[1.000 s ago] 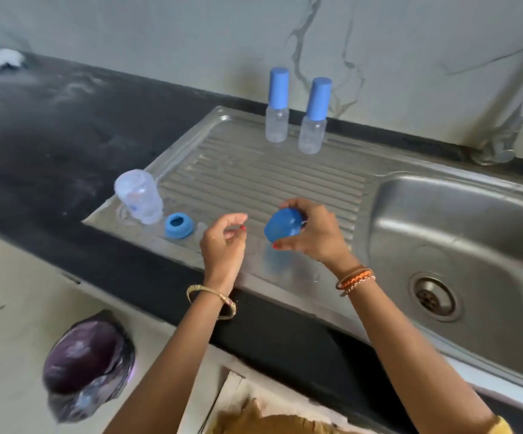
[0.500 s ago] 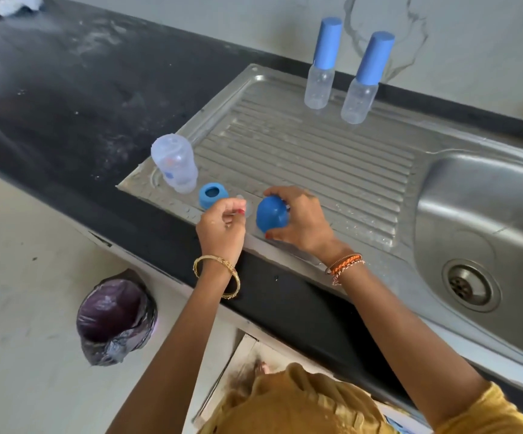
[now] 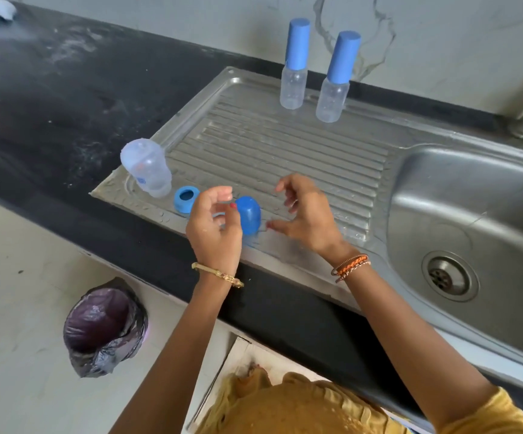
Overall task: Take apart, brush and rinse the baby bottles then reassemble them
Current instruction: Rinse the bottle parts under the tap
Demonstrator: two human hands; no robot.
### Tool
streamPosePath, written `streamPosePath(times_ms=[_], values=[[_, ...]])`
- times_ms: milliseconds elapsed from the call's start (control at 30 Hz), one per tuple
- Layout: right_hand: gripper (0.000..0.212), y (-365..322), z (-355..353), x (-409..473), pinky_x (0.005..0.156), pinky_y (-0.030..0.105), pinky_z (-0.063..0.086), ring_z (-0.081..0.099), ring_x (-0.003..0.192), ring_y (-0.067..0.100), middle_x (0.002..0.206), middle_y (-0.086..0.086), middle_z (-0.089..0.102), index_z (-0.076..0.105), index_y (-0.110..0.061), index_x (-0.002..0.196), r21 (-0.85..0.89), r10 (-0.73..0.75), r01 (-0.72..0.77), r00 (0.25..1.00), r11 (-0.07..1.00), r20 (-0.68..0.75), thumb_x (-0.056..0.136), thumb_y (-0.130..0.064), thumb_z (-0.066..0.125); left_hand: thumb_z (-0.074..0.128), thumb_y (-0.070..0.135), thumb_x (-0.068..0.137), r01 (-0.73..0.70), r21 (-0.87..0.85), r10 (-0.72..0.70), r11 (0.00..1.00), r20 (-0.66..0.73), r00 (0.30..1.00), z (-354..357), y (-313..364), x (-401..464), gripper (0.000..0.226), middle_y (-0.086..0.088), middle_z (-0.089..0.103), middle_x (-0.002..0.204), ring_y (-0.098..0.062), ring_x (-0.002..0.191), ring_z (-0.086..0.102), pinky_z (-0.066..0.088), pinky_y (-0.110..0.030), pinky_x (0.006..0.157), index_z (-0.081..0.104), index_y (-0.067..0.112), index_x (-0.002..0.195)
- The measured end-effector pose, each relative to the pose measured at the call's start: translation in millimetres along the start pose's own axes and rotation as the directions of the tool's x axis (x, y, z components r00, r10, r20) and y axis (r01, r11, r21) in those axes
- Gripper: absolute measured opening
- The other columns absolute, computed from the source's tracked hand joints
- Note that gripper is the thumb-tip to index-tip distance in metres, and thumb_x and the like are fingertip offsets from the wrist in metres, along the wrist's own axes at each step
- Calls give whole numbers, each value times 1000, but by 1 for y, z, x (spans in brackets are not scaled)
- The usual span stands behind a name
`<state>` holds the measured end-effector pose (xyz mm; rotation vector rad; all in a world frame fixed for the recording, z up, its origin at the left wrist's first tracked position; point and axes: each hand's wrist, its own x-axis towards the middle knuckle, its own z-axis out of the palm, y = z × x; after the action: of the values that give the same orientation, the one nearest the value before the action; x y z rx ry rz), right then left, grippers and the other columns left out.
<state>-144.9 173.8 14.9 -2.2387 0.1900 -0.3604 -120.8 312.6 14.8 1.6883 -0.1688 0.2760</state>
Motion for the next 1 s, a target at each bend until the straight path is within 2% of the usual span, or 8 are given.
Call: streamPosePath(times_ms=[167,300,467,533,600,700,833,1000], values=[[50,18,-43,-15,54,9,33,43,55,2,62,-17,39,34,-33,64,-24,-107,107,889,994,-445,67,5,66,56,-2,83,-15,-71,34,997,280,959,47,28,-18,26,14,59,86,10,73,55,41,-6,65,58,24,86],[37,53,-98,-43,55,13,34,40,57,7,63,-9,44,42,-24,65,-174,-183,103,816,979,-548,67,8,61,57,-9,81,120,-69,-73,990,480,875,103,31,-38,38,14,60,80,10,68,56,44,-14,67,58,28,78],[21,104,-163,-96,55,14,34,42,53,9,60,-2,50,52,-12,59,-251,-70,-134,744,959,-665,63,7,58,60,-16,76,292,-46,-202,955,620,758,180,43,-85,38,7,50,63,5,47,48,39,-11,54,58,21,67],[16,123,-189,-113,57,22,35,57,62,22,64,7,62,61,-8,64,-320,76,-293,833,901,-548,66,7,59,61,-19,72,344,10,-268,939,649,712,212,43,-106,41,10,47,53,2,44,43,36,-13,51,54,19,58],[15,146,-214,-128,73,25,41,64,89,27,91,8,70,69,-10,88,-448,438,-436,893,780,-106,76,-3,64,62,-18,70,305,111,-294,946,690,662,240,40,-123,38,15,52,50,3,49,49,40,-19,56,56,17,58],[59,175,-235,-140,96,30,41,51,117,25,128,5,55,53,-17,127,-612,668,-380,659,693,347,74,-30,75,67,-2,76,134,332,-352,934,781,516,273,39,-140,29,4,63,101,-13,102,59,42,-22,82,67,12,101],[70,189,-275,-130,104,22,22,31,135,22,147,7,34,32,-14,143,-389,593,-506,793,770,141,84,-31,67,68,12,81,144,373,-391,917,765,511,305,51,-150,42,-7,57,127,-28,119,52,40,-29,98,58,15,121],[56,210,-325,-79,101,34,38,49,121,27,131,12,54,46,-7,132,-161,556,-598,795,785,-241,90,-43,55,67,7,82,267,270,-379,925,706,599,343,63,-153,31,-4,59,123,-20,117,53,39,-33,105,62,11,112]])
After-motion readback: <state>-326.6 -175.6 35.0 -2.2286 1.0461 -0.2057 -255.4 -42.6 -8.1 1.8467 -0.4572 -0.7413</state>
